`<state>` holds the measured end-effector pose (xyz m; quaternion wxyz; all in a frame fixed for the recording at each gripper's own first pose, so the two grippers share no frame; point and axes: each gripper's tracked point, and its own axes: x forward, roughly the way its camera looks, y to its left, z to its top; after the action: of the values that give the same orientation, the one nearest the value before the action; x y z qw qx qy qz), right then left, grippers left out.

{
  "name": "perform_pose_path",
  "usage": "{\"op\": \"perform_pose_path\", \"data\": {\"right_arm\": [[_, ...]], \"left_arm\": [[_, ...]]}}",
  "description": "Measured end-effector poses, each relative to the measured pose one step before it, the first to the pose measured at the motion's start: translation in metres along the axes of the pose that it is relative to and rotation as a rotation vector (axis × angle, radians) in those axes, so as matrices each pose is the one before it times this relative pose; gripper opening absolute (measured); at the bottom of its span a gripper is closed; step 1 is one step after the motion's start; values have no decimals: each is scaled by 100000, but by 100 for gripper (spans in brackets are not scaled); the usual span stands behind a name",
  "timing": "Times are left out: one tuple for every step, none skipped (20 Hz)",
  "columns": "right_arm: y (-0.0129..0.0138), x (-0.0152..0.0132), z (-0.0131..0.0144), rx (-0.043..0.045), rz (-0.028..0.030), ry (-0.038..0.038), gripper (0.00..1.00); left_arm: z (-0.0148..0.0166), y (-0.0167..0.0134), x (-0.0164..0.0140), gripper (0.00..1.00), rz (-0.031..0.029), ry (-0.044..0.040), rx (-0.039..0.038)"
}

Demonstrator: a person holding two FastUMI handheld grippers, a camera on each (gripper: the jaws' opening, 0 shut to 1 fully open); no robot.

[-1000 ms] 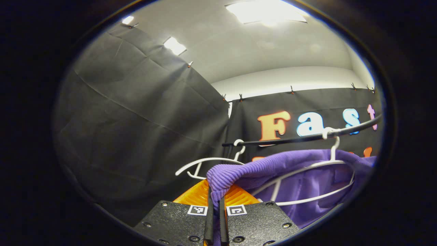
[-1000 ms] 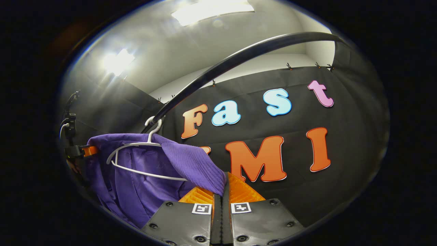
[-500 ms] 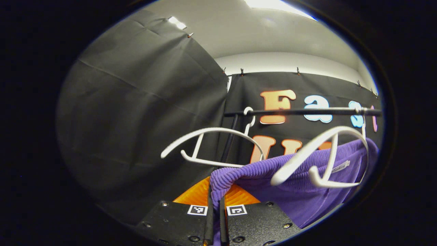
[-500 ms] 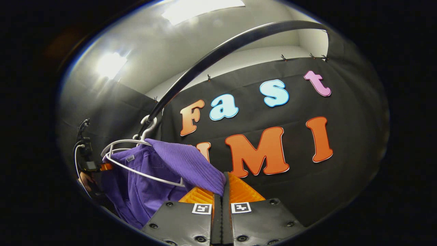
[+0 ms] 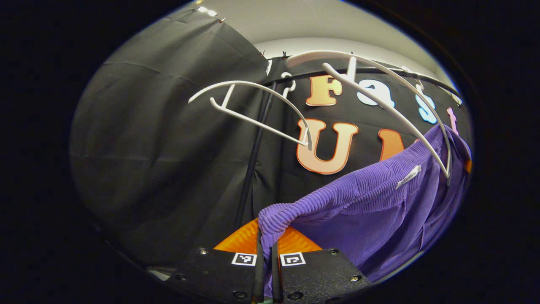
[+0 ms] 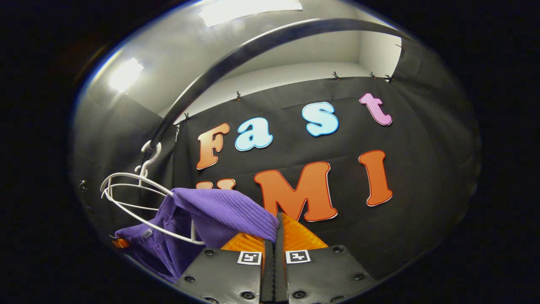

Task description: Grasp the clothes on the hanger with both hands and then place them into the laundry hamper below.

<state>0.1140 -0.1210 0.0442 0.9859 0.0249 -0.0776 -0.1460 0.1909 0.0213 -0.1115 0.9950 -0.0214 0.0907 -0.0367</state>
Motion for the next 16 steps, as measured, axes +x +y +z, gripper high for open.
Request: {"op": "perform_pose_path", "data": {"right_arm": [[-597, 485, -195, -1902, -1625, 49, 7], [-730, 633, -196, -2245, -2360, 1, 7], [-1040, 524, -346, -2086, -3119, 668, 7], [-863, 487, -660, -645, -1854, 1950, 7], [-475, 259, -865, 1297, -887, 2865, 7], [-352, -193, -1205, 2507, -32, 3405, 7], [-514, -427, -1298, 1589, -486, 3259, 7], [-777, -225, -978, -402, -1450, 1719, 7], [-844, -184, -810, -1744, -1038, 1270, 7], [-395, -309, -571, -1807, -25, 905, 7], [30, -544, -98, -1196, 1017, 530, 7], [28, -455, 79, -964, 1278, -362, 7], [23, -611, 282, -1132, 1138, -758, 7], [223, -337, 371, -902, 1437, -489, 7], [554, -286, 117, -584, 2565, 6, 7], [1136, -374, 17, -637, 3498, 573, 7]], "left_arm": [[-668, -280, 70, 10, -587, 1435, -251], [-480, -376, 3, 7, -381, 1409, -136], [-373, 15, -108, 7, 297, 957, 206], [-17, 38, 59, 7, -31, 700, -214], [-248, -222, -222, 10, -679, 453, -707], [-64, -458, -241, 7, -1281, 272, -516], [-44, -281, -266, 7, -518, 56, 675], [34, -230, -98, 7, -185, -434, 2023], [120, -257, 22, 7, -240, -407, 2400], [219, -326, -197, 7, -790, -467, 1547], [198, -325, -459, 7, -1091, -350, 496], [367, -160, -228, 7, -531, -472, 137], [336, -109, -188, 7, -403, -653, 326], [264, -376, -177, 7, -564, -570, 450], [-91, -744, -330, 7, -1714, 177, -80], [-181, -888, -328, 8, -2351, 968, -803]]}}
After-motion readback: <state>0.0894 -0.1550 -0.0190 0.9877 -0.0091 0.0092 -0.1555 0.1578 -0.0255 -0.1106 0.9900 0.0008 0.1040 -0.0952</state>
